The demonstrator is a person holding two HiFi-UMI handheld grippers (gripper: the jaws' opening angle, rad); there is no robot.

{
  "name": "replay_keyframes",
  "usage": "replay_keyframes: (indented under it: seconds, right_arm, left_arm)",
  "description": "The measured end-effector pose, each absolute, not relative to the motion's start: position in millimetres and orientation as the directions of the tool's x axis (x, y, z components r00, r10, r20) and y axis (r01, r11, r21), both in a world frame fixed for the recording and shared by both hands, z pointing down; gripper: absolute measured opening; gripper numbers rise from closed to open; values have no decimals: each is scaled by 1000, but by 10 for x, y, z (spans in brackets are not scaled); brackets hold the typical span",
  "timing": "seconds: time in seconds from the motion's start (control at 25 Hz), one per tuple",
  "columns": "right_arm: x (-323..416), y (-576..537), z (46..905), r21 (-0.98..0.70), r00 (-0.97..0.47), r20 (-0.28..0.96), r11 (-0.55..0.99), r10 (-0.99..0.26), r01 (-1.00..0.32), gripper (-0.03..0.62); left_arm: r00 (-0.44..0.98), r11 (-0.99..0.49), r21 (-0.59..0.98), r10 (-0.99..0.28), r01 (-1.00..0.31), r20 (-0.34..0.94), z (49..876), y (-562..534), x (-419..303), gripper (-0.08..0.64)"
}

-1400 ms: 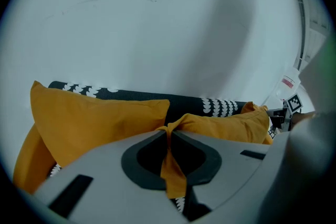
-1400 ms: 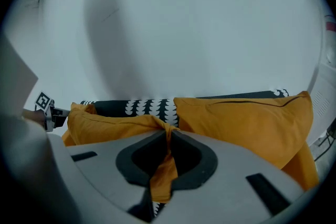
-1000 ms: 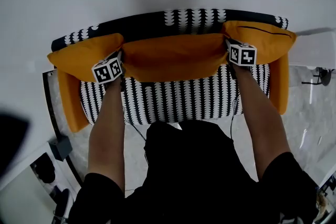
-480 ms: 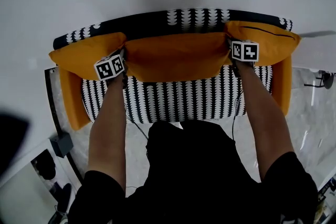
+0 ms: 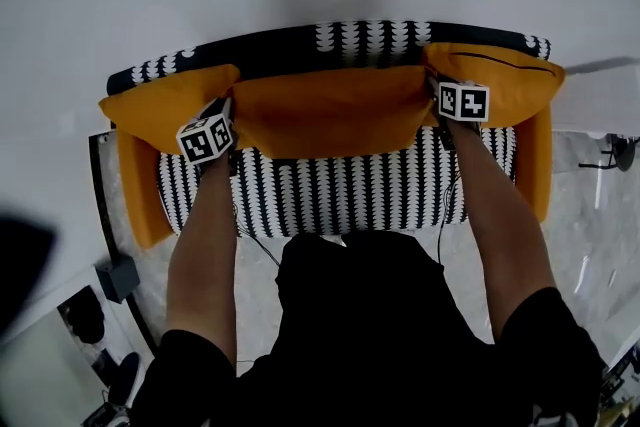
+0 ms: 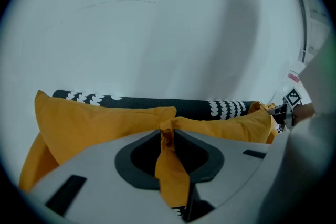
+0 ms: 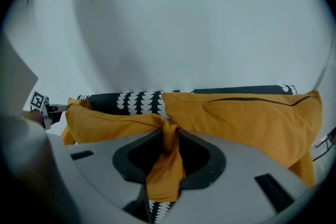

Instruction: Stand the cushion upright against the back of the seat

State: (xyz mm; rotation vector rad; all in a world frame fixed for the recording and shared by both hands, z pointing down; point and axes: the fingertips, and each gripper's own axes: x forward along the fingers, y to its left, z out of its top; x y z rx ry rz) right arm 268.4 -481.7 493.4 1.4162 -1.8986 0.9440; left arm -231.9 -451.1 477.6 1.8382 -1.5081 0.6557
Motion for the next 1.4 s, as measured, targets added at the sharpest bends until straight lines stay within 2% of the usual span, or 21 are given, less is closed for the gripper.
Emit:
replay_keyframes:
  seconds: [0.2, 0.48, 0.56, 0.64, 0.68, 0.96, 1.4]
  right_arm:
    - [2768, -4773, 4763, -188, -258, 767, 179, -587, -966, 139]
    - [2696, -4620, 4431, -202, -308, 677, 234, -669, -951, 140]
    - [2595, -4512, 4300, -215, -347, 644, 274, -682, -938, 121]
    - [2413, -4385, 4119, -236, -409, 598, 335, -689, -912, 49]
    - [2296, -4306, 4017, -253, -447, 573, 370, -687, -894, 43]
    - [1626, -3594, 3227, -365, -624, 423, 506, -657, -781, 35]
    - [824, -2563, 2501, -393, -701, 331, 583, -632, -711, 37]
  left_arm:
    - [189, -107, 159, -673, -981, 715, 4622, -4218, -2381, 80]
    - [200, -104, 179, -690, -978, 696, 4420, -3687, -2250, 71]
    - [226, -134, 186, -700, -973, 678, 4299, -3588, -2134, 37]
    - [267, -169, 211, -711, -963, 650, 4128, -3518, -2006, 23]
    - [291, -188, 226, -718, -956, 633, 4020, -3482, -1937, 17]
    - [411, -322, 256, -724, -911, 554, 3373, -3127, -1375, 17]
    - [607, -528, 302, -657, -794, 447, 2614, -2379, -751, 17]
